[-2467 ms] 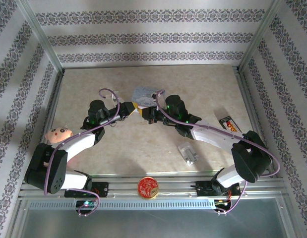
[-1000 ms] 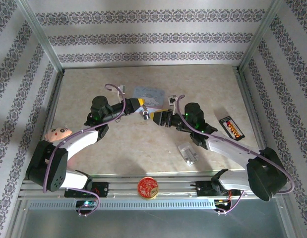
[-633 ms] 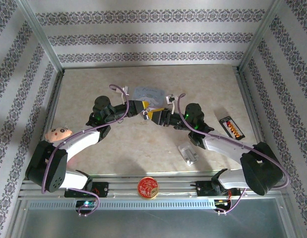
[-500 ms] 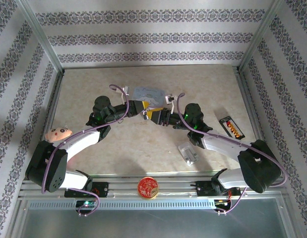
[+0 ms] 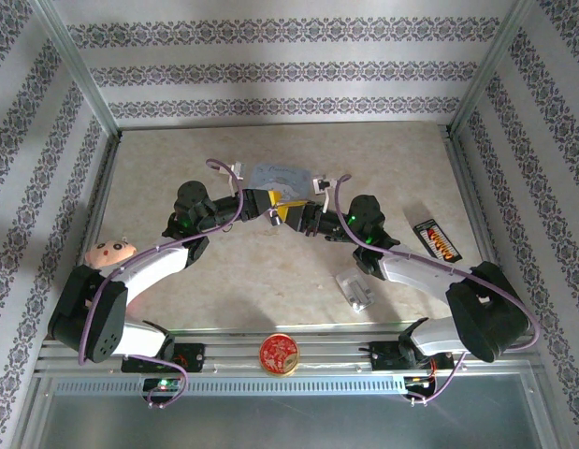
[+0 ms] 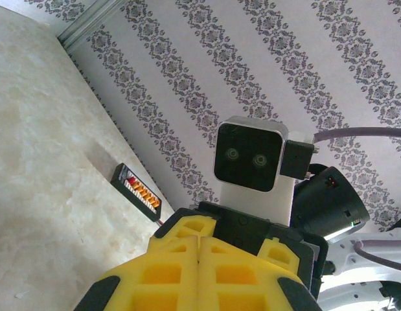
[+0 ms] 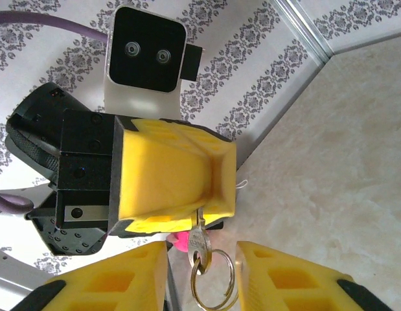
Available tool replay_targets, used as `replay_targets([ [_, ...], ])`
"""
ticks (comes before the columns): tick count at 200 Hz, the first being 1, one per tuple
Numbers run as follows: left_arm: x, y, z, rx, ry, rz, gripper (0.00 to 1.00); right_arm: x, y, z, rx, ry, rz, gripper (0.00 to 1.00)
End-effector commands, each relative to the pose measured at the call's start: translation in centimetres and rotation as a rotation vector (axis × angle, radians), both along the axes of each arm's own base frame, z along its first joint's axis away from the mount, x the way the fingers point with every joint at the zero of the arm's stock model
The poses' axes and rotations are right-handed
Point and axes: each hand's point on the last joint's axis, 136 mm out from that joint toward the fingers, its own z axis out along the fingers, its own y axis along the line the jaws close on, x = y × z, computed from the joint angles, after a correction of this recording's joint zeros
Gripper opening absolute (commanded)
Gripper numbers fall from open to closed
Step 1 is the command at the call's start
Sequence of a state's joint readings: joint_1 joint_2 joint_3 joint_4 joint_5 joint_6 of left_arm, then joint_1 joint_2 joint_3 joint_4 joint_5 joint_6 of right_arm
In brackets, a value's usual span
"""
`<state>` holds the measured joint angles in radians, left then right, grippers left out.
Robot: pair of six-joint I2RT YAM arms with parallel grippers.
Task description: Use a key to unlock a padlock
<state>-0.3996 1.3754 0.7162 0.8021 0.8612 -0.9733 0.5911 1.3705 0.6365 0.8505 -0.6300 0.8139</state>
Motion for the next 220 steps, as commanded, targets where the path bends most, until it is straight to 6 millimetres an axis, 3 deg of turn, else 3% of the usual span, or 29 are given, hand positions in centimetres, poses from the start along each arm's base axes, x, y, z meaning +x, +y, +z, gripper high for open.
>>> replay_targets([
  [1,-0.6,-0.6,2.1,-0.036,-0.078,-0.037,0.0,0.5,0.0,1.0,0.032,-0.035,-0.012,0.29],
  [52,-0.6,-0.7,2.0,-0.037,-0.075,-0.038,0.0,0.7,0.3,1.1,0.047,-0.03,0.003,0.17],
  [93,-0.6,-0.6,2.0,-0.041,-0.072,-0.034,0.0,0.7,0.2,1.0,0.056,-0.028,-0.002,0.0],
  [121,-0.3,-0.5,1.8,-0.038,-0.065,-0.018,0.0,0.7,0.1,1.0,0.057,-0.025,-0.009,0.0],
  [133,-0.1,-0.3,1.8,-0.032,-0.063,0.007,0.25,0.8,-0.1,0.6,0.053,-0.013,-0.021,0.0],
  [147,0.5,0.0,1.8,-0.01,-0.056,0.047,0.68,1.1,-0.5,0.0,0.04,0.01,-0.043,0.0],
  [162,1.2,0.6,1.8,0.034,-0.058,0.109,0.99,1.6,-1.1,-1.4,0.01,0.054,-0.086,0.0],
  [192,3.4,3.3,0.3,0.208,-0.007,0.322,0.99,2.8,-3.3,-5.1,-0.077,0.166,-0.222,0.0],
  [220,5.0,6.4,-1.4,0.395,0.026,0.51,0.99,3.4,-5.8,-9.0,-0.278,0.257,-0.365,0.0],
])
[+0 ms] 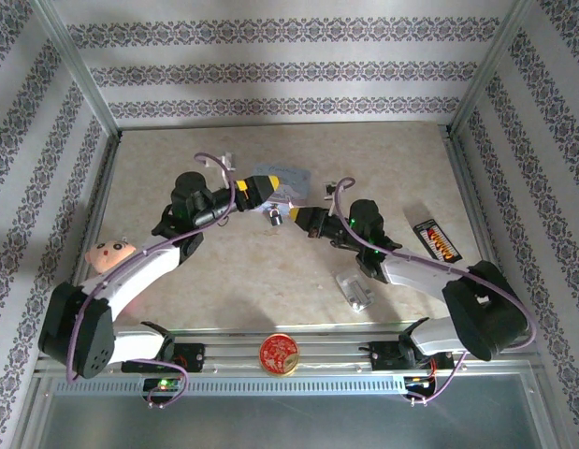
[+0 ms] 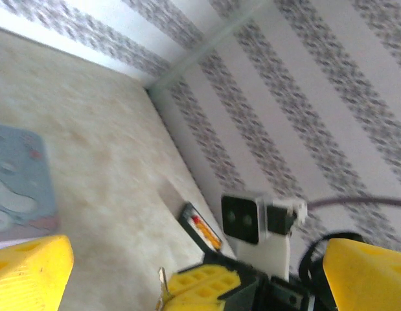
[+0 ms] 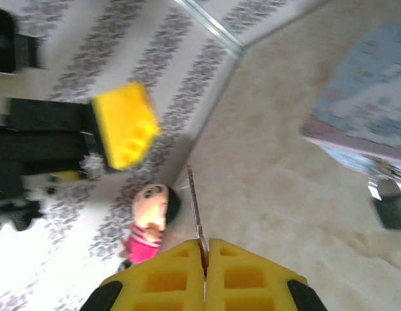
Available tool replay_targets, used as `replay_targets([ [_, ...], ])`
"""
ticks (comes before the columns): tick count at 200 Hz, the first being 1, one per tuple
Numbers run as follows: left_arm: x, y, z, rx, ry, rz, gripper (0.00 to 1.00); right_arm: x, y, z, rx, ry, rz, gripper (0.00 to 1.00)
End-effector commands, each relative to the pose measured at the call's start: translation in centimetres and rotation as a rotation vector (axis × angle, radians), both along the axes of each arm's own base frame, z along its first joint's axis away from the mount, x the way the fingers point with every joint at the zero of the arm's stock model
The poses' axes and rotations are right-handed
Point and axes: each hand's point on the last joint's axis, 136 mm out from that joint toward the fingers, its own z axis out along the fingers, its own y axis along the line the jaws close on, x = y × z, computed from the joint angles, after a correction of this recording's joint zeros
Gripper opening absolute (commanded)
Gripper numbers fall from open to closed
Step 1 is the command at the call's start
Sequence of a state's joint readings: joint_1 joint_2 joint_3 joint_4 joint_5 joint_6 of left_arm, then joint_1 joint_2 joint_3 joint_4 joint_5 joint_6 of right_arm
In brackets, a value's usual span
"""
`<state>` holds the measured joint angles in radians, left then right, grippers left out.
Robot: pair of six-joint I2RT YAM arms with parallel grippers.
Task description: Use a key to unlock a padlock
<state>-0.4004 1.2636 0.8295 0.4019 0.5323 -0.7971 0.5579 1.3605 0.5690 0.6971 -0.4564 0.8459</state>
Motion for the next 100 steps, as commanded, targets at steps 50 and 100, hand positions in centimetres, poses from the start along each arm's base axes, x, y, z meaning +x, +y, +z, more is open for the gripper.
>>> replay_targets([
  [50,4.5,7.2,-5.4,0.532,0.144,0.405,0.99,2.1,-8.5,-7.0,-0.54,0.206,-0.376,0.0],
  [100,8.1,4.7,-8.7,0.54,0.22,0.304,0.99,5.3,-10.3,-9.2,-0.726,0.257,-0.465,0.0],
])
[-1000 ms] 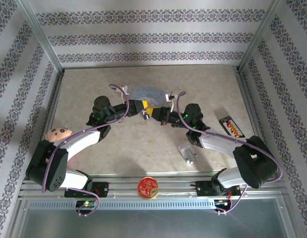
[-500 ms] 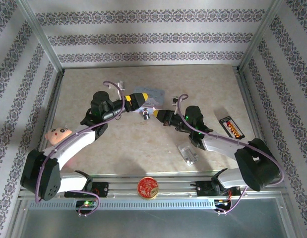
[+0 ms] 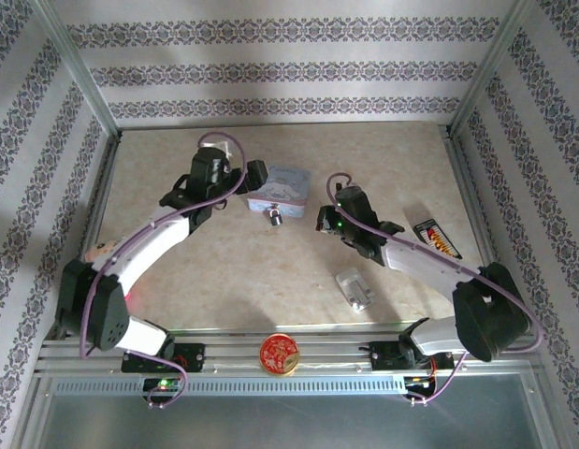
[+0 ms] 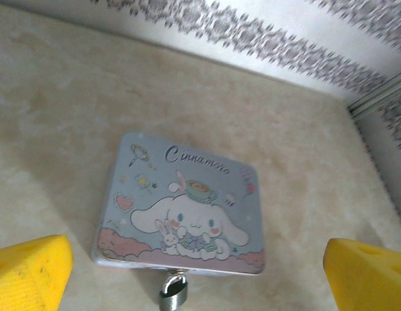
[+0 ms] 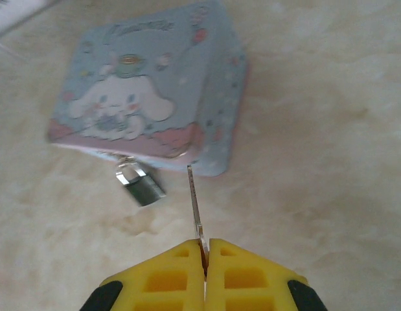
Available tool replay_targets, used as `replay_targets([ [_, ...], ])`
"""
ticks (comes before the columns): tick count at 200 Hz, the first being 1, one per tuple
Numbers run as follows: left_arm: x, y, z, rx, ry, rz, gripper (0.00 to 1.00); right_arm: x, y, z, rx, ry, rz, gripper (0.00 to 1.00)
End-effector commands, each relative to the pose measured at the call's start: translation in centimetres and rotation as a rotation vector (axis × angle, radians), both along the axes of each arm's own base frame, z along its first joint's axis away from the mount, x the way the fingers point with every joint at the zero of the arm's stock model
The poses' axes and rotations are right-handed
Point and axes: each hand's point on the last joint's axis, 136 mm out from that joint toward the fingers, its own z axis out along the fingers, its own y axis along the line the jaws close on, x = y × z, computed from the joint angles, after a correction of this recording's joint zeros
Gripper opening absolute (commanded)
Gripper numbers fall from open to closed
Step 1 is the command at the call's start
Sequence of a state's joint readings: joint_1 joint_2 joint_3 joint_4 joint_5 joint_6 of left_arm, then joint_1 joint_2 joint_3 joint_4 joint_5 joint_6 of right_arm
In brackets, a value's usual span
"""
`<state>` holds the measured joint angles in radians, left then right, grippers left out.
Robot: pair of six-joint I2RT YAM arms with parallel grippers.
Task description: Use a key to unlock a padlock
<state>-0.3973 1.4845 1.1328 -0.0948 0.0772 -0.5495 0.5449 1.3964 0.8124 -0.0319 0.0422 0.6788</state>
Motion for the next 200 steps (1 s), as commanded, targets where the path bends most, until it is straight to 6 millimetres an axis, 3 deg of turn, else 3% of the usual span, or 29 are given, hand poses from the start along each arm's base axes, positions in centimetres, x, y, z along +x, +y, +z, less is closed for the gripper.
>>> replay_targets([
  [1,0.9,-0.6,-2.1,0.042,0.065,-0.043,0.99,1.2,-2.6,-2.3,-0.164,0.058,-0.068,0.0],
  [21,2.2,-1.7,-3.9,0.038,0.097,-0.078,0.99,3.1,-2.8,-3.1,-0.187,0.072,-0.076,0.0],
  [72,6.4,0.3,-7.3,0.024,0.13,-0.017,0.99,7.7,-3.4,-4.1,-0.186,0.099,-0.082,0.0],
  [96,7.6,-0.2,-8.4,0.025,0.16,-0.046,0.99,9.2,-3.0,-4.1,-0.158,0.098,-0.069,0.0],
  [148,8.2,-1.9,-11.7,0.003,0.229,-0.115,0.99,11.7,-0.4,-5.2,-0.086,0.116,-0.001,0.0],
  [200,7.0,-2.9,-12.7,-0.049,0.263,-0.172,0.99,13.2,2.6,-5.4,-0.023,0.122,0.084,0.0],
])
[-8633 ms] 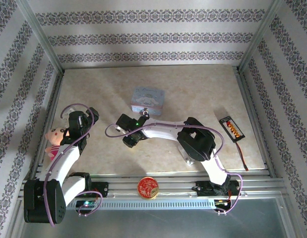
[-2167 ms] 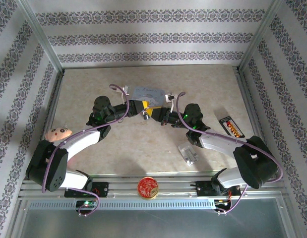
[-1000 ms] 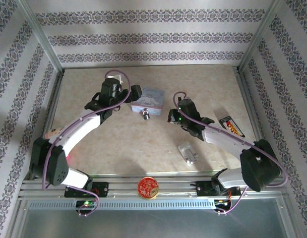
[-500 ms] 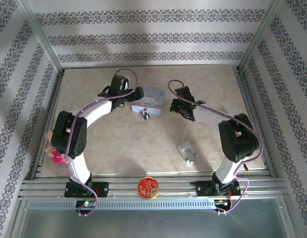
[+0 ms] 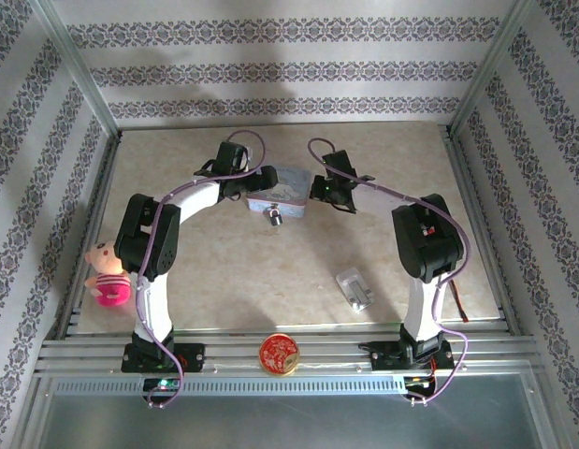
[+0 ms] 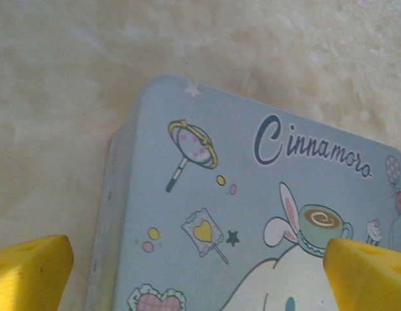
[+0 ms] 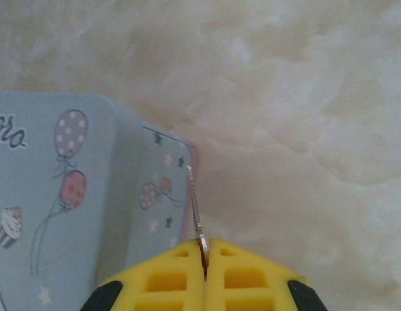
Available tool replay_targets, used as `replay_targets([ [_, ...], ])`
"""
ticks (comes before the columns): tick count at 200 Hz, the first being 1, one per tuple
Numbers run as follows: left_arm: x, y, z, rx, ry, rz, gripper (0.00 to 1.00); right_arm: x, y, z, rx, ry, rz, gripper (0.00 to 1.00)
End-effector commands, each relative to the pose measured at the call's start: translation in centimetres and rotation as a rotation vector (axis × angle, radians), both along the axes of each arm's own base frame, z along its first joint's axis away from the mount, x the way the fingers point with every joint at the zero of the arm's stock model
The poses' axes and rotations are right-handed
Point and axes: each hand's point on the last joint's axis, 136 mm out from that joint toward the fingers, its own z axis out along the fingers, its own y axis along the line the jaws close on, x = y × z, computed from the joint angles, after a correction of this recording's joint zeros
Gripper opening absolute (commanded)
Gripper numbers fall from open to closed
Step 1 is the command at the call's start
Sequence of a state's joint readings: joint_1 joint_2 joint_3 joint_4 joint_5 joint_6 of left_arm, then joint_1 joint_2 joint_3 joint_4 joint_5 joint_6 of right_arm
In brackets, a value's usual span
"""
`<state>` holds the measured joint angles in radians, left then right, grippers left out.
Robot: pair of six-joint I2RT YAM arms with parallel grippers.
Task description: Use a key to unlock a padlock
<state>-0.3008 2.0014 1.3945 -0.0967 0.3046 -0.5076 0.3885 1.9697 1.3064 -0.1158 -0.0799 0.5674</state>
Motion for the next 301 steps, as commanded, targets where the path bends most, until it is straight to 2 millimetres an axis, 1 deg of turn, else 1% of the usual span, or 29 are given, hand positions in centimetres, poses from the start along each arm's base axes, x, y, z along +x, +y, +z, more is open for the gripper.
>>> replay_targets([
  [1,-0.6,-1.1,0.4,-0.045,-0.006,-0.058,0.99,0.9,2.1,1.0,0.05,-0.022,0.074,0.0],
  [22,-1.5,-1.5,0.2,-0.08,0.003,-0.068,0.99,1.1,3.2,0.8,0.075,-0.012,0.109,0.0],
  [74,-4.0,-1.6,0.5,-0.179,-0.003,-0.054,0.99,0.8,5.9,0.6,0.124,0.004,0.203,0.0],
  [104,-5.6,-1.0,1.0,-0.2,-0.014,-0.012,1.0,0.3,7.3,0.6,0.149,0.014,0.246,0.0],
  [146,-8.2,0.7,1.3,-0.204,-0.032,0.098,0.99,-1.0,9.8,0.6,0.171,0.025,0.314,0.0],
  [165,-8.9,1.6,1.0,-0.213,-0.033,0.157,0.99,-1.1,10.2,0.5,0.171,0.028,0.32,0.0],
  [177,-9.3,2.5,0.7,-0.197,-0.031,0.205,0.99,-0.8,9.8,0.5,0.163,0.027,0.301,0.0],
  [194,-9.9,4.2,0.5,-0.157,-0.025,0.288,0.99,-0.4,8.5,0.5,0.151,0.034,0.257,0.0],
  [215,-10.8,6.1,1.1,-0.121,-0.036,0.371,0.99,0.0,6.0,0.5,0.133,0.038,0.185,0.0],
  [244,-12.7,8.2,2.0,-0.099,-0.041,0.457,1.0,-0.4,2.6,0.8,0.092,0.028,0.109,0.0],
  [259,-14.1,9.0,2.0,-0.095,-0.03,0.489,0.94,-1.0,1.3,1.0,0.068,0.021,0.087,0.0],
  [270,-15.2,8.8,2.0,-0.082,-0.025,0.485,0.89,-1.7,0.6,1.1,0.051,0.018,0.075,0.0],
  [280,-16.1,8.3,2.0,-0.065,-0.022,0.472,0.89,-2.5,0.1,1.1,0.041,0.022,0.069,0.0],
  [294,-17.2,7.1,2.1,-0.047,-0.025,0.443,0.87,-4.0,-0.5,0.8,0.034,0.032,0.058,0.0],
  [295,-17.3,7.0,2.1,-0.046,-0.026,0.44,0.86,-4.3,-0.6,0.4,0.031,0.041,0.057,0.0],
  [301,-17.6,6.3,2.1,-0.042,-0.03,0.423,0.85,-5.0,-0.9,0.3,0.028,0.045,0.053,0.0],
])
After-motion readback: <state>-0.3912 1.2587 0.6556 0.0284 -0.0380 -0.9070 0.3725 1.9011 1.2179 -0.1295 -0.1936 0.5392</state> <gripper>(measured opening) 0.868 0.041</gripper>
